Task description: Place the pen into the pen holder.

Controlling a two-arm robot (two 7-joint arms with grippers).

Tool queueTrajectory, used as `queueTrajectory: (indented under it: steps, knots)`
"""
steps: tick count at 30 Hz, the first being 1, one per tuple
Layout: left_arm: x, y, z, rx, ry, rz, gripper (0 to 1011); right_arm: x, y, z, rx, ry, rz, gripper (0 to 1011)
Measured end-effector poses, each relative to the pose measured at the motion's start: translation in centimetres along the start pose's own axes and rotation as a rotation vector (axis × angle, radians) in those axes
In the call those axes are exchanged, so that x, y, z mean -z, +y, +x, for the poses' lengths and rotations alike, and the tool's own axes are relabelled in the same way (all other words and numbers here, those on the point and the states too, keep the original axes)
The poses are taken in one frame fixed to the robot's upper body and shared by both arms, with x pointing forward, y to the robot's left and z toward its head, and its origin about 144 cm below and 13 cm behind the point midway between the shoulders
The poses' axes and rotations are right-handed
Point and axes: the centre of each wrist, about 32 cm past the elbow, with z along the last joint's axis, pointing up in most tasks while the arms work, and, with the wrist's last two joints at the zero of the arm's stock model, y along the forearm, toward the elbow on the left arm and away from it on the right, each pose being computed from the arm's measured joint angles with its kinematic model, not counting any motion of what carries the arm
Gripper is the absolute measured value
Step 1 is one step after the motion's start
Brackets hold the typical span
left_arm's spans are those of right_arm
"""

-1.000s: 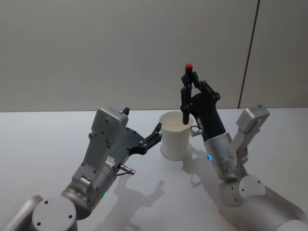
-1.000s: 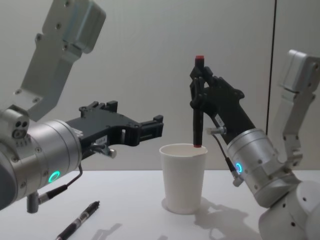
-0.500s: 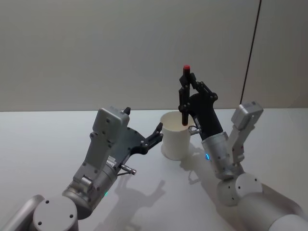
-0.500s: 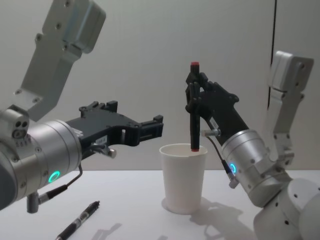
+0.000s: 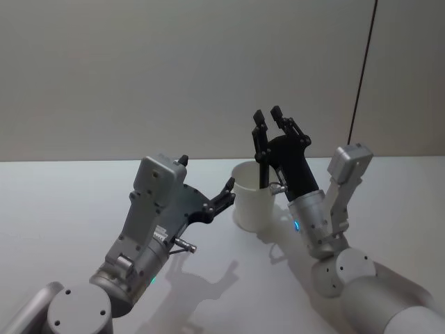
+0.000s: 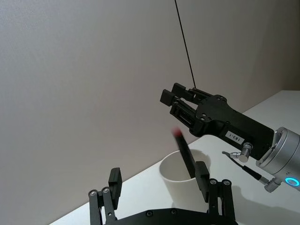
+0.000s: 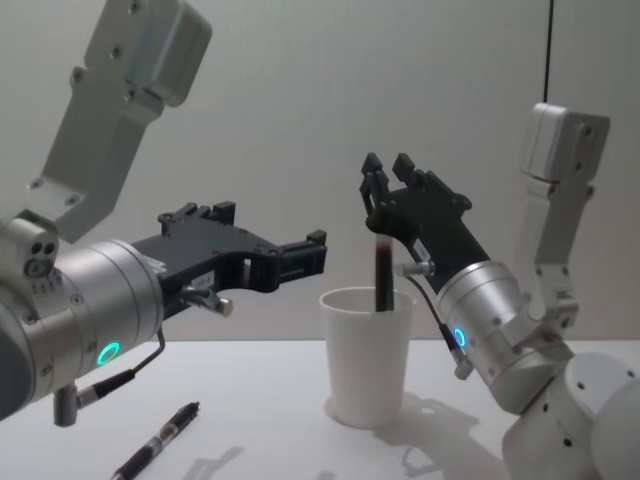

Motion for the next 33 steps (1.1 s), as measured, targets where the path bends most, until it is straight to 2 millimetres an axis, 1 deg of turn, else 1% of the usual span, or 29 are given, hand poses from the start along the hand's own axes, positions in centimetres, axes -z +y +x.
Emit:
queueTrajectory:
  steps: [1, 4, 5, 6, 7, 8, 11, 13, 14, 16, 17, 18, 20, 21, 24, 33]
  knots:
    - [0.0, 0.0, 0.0, 0.0, 0.0, 0.0, 1003, 0.0, 0.0, 0.0, 0.0, 0.0, 0.0, 327]
    - [0.0, 0.0, 0.0, 0.0, 0.0, 0.0, 1003, 0.0, 0.0, 0.0, 0.002, -0.002, -0.005, 443]
    - [0.0, 0.0, 0.0, 0.0, 0.0, 0.0, 1003, 0.0, 0.0, 0.0, 0.002, -0.003, -0.006, 443]
    - [0.0, 0.0, 0.0, 0.0, 0.0, 0.0, 1003, 0.0, 0.0, 0.0, 0.003, -0.004, -0.008, 503]
    - [0.0, 0.0, 0.0, 0.0, 0.0, 0.0, 1003, 0.0, 0.0, 0.0, 0.003, -0.005, -0.009, 503]
    - [0.0, 0.0, 0.0, 0.0, 0.0, 0.0, 1003, 0.0, 0.0, 0.0, 0.004, -0.006, -0.009, 564]
    - [0.0, 0.0, 0.0, 0.0, 0.0, 0.0, 1003, 0.0, 0.0, -0.1, 0.004, -0.008, -0.011, 621]
    - [0.0, 0.0, 0.0, 0.0, 0.0, 0.0, 1003, 0.0, 0.0, -0.1, 0.004, -0.01, -0.01, 721]
    - [0.0, 0.0, 0.0, 0.0, 0.0, 0.0, 1003, 0.0, 0.0, -0.1, 0.005, -0.01, -0.01, 732]
    - [0.0, 0.0, 0.0, 0.0, 0.0, 0.0, 1003, 0.0, 0.0, -0.1, 0.006, -0.013, -0.008, 814]
    - [0.0, 0.0, 0.0, 0.0, 0.0, 0.0, 1003, 0.0, 0.0, -0.1, 0.007, -0.014, -0.006, 814]
    - [0.0, 0.0, 0.0, 0.0, 0.0, 0.0, 1003, 0.0, 0.0, -0.1, 0.008, -0.015, -0.006, 864]
    - [0.0, 0.0, 0.0, 0.0, 0.0, 0.0, 1003, 0.0, -0.1, 0.0, 0.008, -0.016, -0.006, 907]
    - [0.0, 0.0, 0.0, 0.0, 0.0, 0.0, 1003, -0.1, -0.1, 0.0, 0.01, -0.016, -0.002, 955]
    - [0.0, 0.0, 0.0, 0.0, 0.0, 0.0, 1003, -0.2, -0.2, 0.0, 0.011, -0.016, 0.0, 999]
    - [0.0, 0.0, 0.0, 0.0, 0.0, 0.0, 1003, -1.6, -1.0, 0.4, 0.031, -0.01, -0.019, 1002]
